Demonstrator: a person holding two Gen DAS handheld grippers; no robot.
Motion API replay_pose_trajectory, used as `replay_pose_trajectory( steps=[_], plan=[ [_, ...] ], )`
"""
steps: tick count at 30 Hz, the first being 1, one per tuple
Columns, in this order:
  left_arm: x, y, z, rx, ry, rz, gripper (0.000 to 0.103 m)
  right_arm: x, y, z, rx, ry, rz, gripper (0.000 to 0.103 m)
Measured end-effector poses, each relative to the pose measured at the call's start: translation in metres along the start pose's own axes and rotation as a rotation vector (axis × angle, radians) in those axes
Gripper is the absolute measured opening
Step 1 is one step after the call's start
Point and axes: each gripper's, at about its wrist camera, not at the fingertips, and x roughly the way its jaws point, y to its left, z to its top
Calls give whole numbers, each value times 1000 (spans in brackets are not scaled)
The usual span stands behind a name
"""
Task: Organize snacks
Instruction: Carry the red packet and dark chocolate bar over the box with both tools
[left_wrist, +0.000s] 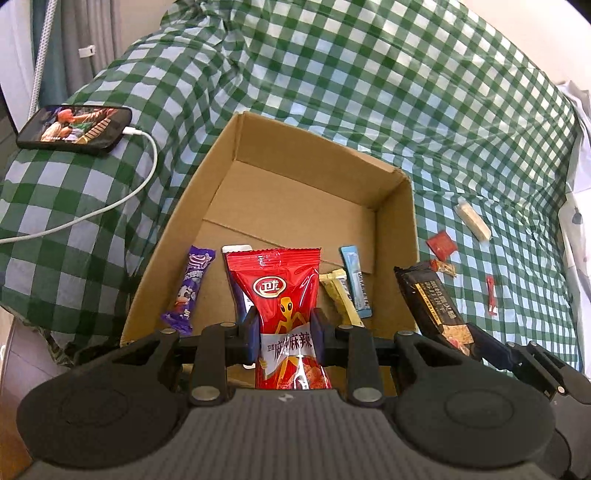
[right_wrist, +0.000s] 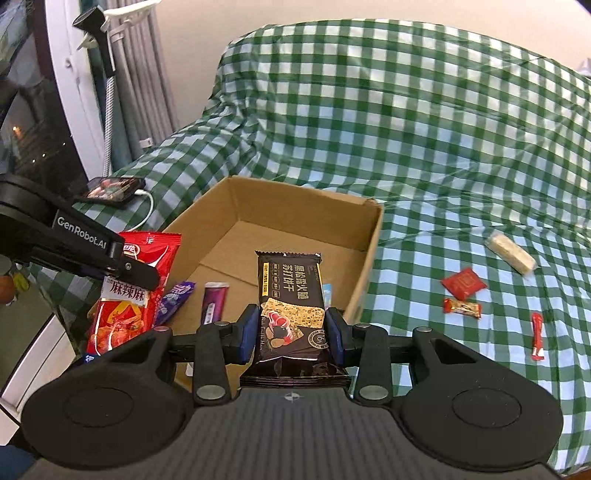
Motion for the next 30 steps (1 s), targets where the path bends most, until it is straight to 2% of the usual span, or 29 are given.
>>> replay_pose_trajectory(
  steps=[13, 22, 30],
  plan=[
    [26, 13, 8, -14, 38, 24, 31, 28, 13, 5, -21, 51, 33, 40],
    [41, 14, 26, -3, 27, 44, 31, 53, 14, 8, -22, 90, 38, 40],
    [74, 18, 38, 7, 57, 71, 31, 81, 16, 10, -25, 128, 53, 41]
  ],
)
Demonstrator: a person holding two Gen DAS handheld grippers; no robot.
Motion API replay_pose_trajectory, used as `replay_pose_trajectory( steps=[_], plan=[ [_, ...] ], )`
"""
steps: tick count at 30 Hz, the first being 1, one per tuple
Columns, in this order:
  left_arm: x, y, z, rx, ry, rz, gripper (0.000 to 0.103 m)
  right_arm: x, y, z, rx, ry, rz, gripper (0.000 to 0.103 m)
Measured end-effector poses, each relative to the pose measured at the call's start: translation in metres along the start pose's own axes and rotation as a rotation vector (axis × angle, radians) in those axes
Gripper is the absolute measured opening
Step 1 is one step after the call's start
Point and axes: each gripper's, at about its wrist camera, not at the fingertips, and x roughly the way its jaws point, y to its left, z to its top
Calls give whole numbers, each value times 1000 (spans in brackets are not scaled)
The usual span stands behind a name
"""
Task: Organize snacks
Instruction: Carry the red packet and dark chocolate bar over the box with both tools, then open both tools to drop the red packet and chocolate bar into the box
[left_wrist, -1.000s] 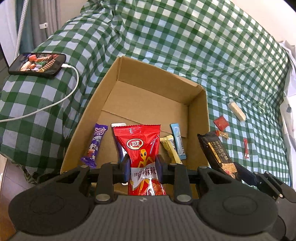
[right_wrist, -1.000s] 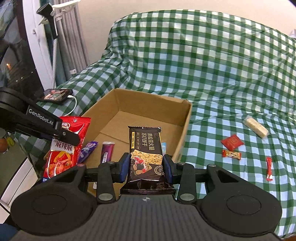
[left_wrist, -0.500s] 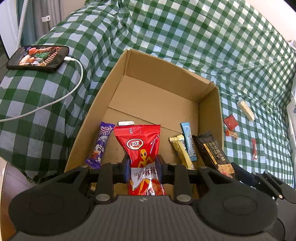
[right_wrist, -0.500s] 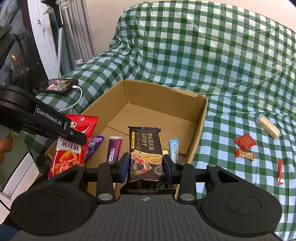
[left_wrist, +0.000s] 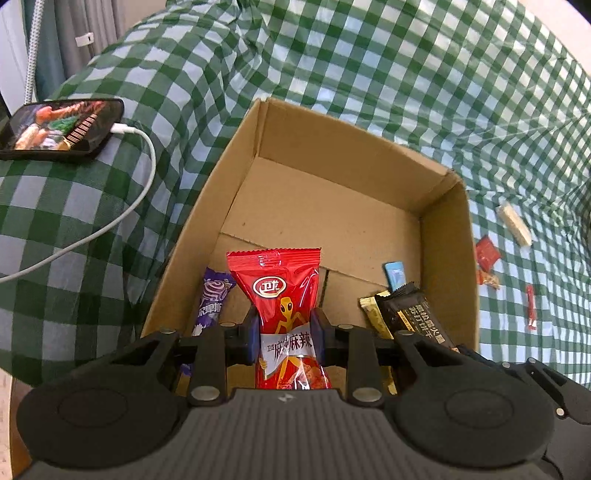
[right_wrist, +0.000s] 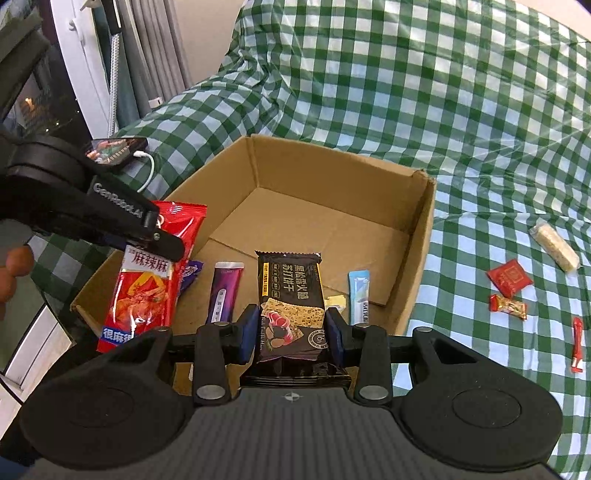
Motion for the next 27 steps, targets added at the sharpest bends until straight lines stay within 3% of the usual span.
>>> replay_pose_trajectory(
  steps=[22, 23, 25, 26, 27],
  plan=[
    [67, 6, 3, 32, 106, 72, 33, 50, -14, 3, 22, 98, -3, 41],
    [67, 7, 3, 31, 106, 72, 37, 51, -15, 3, 27, 98, -4, 41],
    [64, 9, 4, 25, 97, 72, 70, 51, -16, 5, 38, 93, -2, 42],
    [61, 9, 6, 22, 88, 81, 103, 50, -17, 6, 44, 82, 0, 48],
    [55, 9, 6, 21, 66, 94, 103, 47, -17, 9, 48, 75, 4, 57]
  ],
)
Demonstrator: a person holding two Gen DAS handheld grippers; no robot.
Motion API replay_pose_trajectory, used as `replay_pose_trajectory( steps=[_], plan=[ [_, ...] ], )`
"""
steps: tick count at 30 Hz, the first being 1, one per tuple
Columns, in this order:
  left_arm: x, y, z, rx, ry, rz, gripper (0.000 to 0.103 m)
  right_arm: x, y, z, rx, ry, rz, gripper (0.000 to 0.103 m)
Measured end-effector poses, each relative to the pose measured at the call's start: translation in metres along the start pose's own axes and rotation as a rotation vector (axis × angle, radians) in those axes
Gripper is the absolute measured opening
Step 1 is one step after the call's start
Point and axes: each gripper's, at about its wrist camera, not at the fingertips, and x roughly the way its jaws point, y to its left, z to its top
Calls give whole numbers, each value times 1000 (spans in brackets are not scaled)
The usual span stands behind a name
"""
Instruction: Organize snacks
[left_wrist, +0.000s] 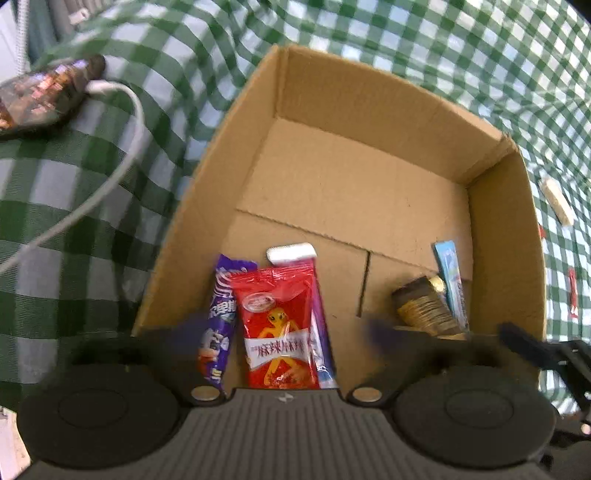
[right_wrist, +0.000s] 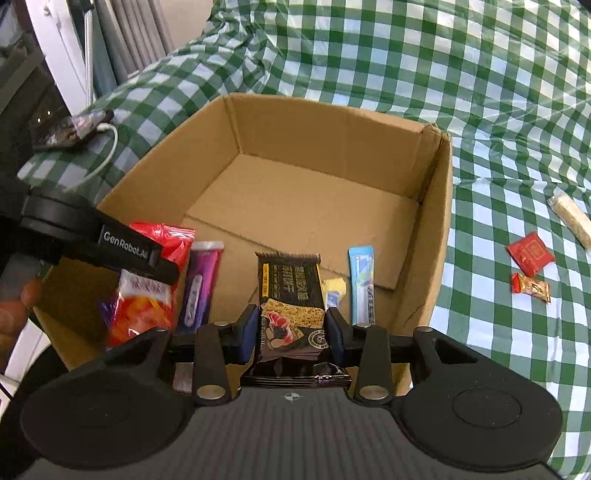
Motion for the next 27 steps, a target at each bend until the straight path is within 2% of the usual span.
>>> replay_pose_trajectory(
  steps=[1, 2, 4, 7, 10, 15, 22, 27],
  plan=[
    [-7, 0, -1, 13, -23, 8, 103, -4, 1, 2, 2, -8, -2, 78],
    [-14, 1, -3, 42, -42, 17, 103, -9, 1, 4, 3, -21, -7, 90],
    [-25, 2, -10, 92, -57, 31, 103, -23, 3, 3, -16, -50, -3, 91],
    [-41, 5, -31, 93, -72, 83, 103, -40, 9, -8, -34, -48, -11, 95],
    [-58, 4, -56, 96, -64, 82, 103, -53, 15, -26, -3, -17, -23, 95],
    [-86, -3, -86, 89, -96, 91, 103, -76, 29, -51, 23, -5, -59, 97],
    [-133, -16, -116, 131, -193, 77, 103, -126, 46, -70, -19, -121, -86, 102],
    [-151, -25, -136, 135, -230, 82, 103, -152, 49, -81, -40, -169, -94, 102]
  ],
)
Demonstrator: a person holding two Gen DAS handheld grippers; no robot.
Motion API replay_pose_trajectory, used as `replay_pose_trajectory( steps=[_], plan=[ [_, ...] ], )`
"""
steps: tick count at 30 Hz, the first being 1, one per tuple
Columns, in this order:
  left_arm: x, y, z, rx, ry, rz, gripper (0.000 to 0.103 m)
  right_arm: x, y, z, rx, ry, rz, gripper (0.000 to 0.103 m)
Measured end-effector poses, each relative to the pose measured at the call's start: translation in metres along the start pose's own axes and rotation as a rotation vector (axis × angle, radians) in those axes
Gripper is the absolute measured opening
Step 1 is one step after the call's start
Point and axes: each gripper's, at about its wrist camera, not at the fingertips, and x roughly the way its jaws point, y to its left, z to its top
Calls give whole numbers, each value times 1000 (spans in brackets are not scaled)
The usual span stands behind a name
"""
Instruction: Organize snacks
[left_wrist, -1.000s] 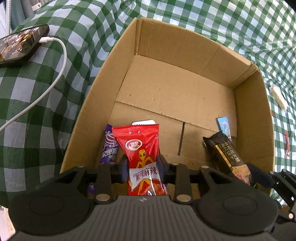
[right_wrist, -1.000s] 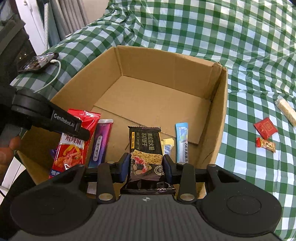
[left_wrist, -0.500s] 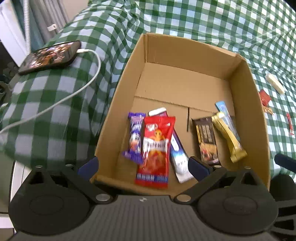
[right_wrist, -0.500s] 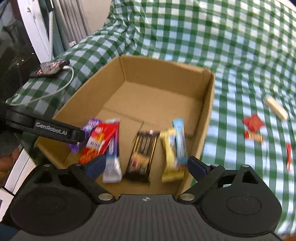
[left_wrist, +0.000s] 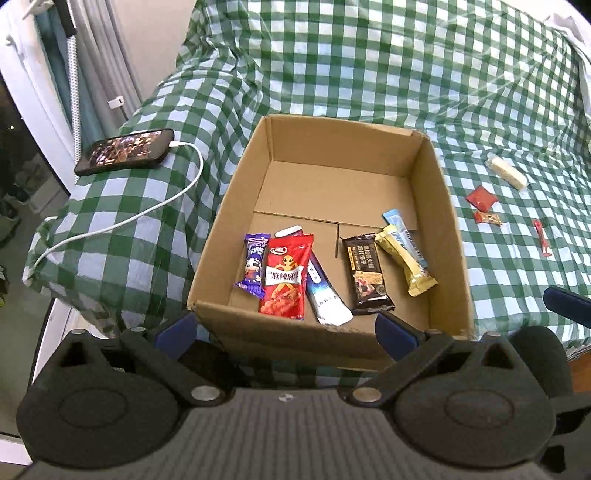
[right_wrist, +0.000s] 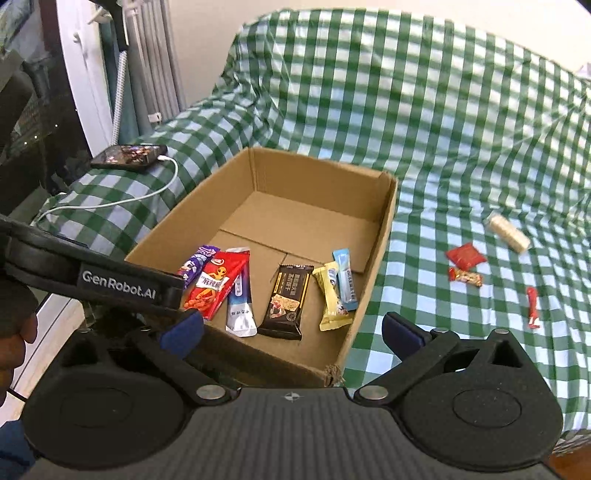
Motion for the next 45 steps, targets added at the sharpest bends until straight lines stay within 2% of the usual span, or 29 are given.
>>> replay_pose_trajectory(
  steps=[9, 18, 34, 45],
  plan=[
    [-26, -9, -11, 9, -40, 2, 103, -30, -1, -13, -6, -51, -11, 102],
    [-33, -10, -16, 18, -56, 5, 103, -38, -3, -18, -2, -64, -12, 102],
    [-28, -13, -13, 27, -28, 17, 103, -38, -4, -20, 12, -52, -3, 102],
    [-16, -35, 1, 76, 4, 20, 103, -26, -25, -21, 75, -35, 6, 102]
  ],
)
